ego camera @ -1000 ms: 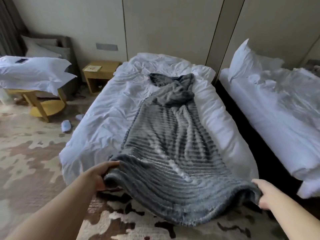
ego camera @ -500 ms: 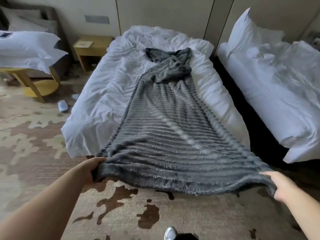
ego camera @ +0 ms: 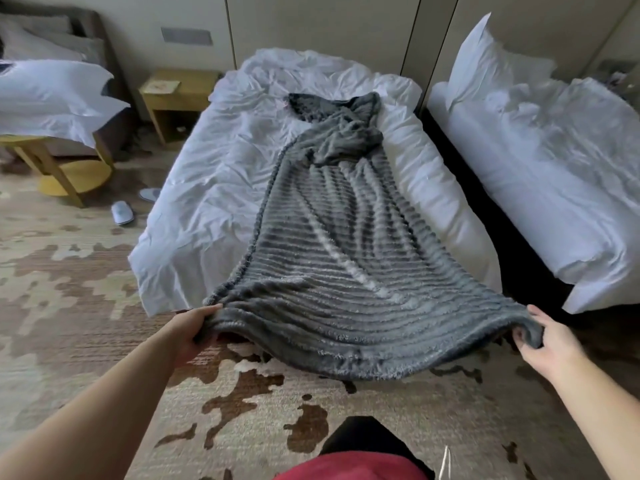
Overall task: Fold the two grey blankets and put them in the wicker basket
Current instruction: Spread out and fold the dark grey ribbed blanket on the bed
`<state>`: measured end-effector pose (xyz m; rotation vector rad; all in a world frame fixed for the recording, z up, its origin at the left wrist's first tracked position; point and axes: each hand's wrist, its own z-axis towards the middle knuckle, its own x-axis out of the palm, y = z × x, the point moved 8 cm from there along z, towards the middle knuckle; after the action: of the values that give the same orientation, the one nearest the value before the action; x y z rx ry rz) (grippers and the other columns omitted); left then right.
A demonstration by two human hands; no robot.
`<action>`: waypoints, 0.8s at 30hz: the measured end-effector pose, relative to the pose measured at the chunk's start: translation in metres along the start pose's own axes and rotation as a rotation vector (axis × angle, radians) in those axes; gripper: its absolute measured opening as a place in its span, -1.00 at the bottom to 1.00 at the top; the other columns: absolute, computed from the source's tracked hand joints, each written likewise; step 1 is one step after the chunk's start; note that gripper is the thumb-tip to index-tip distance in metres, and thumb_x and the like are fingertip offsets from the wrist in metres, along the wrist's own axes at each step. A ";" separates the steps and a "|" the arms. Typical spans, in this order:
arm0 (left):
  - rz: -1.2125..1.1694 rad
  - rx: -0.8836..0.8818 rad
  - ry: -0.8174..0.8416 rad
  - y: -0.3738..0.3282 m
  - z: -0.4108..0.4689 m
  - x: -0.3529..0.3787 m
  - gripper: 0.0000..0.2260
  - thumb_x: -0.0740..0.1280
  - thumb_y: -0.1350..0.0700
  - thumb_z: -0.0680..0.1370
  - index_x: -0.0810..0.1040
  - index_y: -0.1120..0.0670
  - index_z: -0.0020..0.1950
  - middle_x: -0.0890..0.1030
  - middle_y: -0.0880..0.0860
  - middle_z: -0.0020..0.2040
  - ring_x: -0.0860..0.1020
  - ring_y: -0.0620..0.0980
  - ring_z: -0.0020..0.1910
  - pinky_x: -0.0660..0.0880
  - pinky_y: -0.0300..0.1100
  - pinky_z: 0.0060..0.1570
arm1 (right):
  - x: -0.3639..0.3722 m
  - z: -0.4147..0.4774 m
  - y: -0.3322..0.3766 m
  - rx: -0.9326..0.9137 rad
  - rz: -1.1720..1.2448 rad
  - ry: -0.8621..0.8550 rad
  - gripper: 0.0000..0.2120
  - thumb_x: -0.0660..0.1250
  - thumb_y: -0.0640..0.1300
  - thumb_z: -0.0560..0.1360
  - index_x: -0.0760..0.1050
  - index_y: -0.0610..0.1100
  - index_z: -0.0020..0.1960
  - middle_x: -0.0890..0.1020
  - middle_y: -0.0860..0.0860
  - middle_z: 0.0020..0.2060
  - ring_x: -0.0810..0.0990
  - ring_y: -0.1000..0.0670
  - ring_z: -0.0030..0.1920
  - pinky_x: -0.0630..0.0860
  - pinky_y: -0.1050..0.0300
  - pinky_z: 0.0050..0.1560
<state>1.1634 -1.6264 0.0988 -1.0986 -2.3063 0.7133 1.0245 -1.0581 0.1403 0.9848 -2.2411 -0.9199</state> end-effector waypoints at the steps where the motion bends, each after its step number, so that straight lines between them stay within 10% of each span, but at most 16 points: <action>1: -0.041 -0.001 -0.003 -0.004 0.004 0.003 -0.85 0.19 0.20 0.61 0.48 0.18 -0.12 0.60 0.05 -0.49 0.53 -0.10 -0.60 0.42 -0.38 -0.62 | 0.006 -0.001 0.003 -0.005 0.032 0.016 -0.77 0.14 -0.25 0.62 0.52 -0.05 -0.08 0.52 -0.04 -0.03 0.52 0.05 -0.08 0.45 0.22 0.05; 11: -0.640 0.041 -0.077 -0.079 0.081 0.028 -0.78 0.10 0.19 0.65 0.48 0.09 -0.11 0.56 -0.02 -0.35 0.53 -0.16 -0.42 0.46 -0.42 -0.53 | 0.057 0.038 0.053 -0.058 0.402 -0.078 -0.74 -0.04 -0.34 0.63 0.39 -0.16 -0.07 0.48 0.00 -0.09 0.49 0.09 -0.20 0.55 0.33 -0.22; 15: -0.682 -0.015 -0.056 -0.118 0.130 0.066 -0.77 0.13 0.14 0.65 0.48 0.13 -0.14 0.49 0.01 -0.21 0.49 -0.13 -0.28 0.50 -0.39 -0.51 | 0.115 0.083 0.084 -0.200 -0.074 -0.059 -0.74 0.19 -0.15 0.60 0.39 -0.19 -0.25 0.53 -0.13 -0.27 0.43 -0.01 -0.33 0.43 0.32 -0.43; 18: -0.717 -0.044 -0.081 -0.162 0.179 0.104 -0.76 0.18 0.15 0.63 0.47 0.18 -0.20 0.51 0.04 -0.29 0.49 -0.11 -0.31 0.51 -0.38 -0.49 | 0.179 0.140 0.096 -0.221 -0.265 -0.080 -0.70 0.25 -0.07 0.56 0.46 -0.24 -0.26 0.51 -0.19 -0.37 0.49 -0.19 -0.32 0.43 0.00 -0.18; 21: -0.719 0.021 -0.148 -0.221 0.242 0.132 -0.77 0.15 0.24 0.60 0.46 0.15 -0.25 0.54 0.05 -0.48 0.48 -0.13 -0.31 0.50 -0.35 -0.51 | 0.248 0.215 0.110 -0.159 -0.188 -0.124 -0.66 0.21 -0.14 0.59 0.44 -0.40 0.21 0.55 -0.30 0.13 0.46 -0.28 0.23 0.36 -0.04 0.25; 24: -0.766 0.159 -0.171 -0.271 0.314 0.152 -0.81 0.21 0.22 0.47 0.51 0.13 0.05 0.59 0.06 -0.02 0.54 -0.02 0.09 0.57 -0.11 -0.04 | 0.333 0.313 0.109 0.058 0.265 0.111 -0.72 0.25 -0.20 0.56 0.43 -0.26 0.25 0.53 -0.18 0.18 0.46 -0.10 0.26 0.40 0.19 0.24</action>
<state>0.7347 -1.7275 0.0673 -0.0404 -2.4831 0.6658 0.5667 -1.1457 0.0849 0.7214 -2.2459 -0.6713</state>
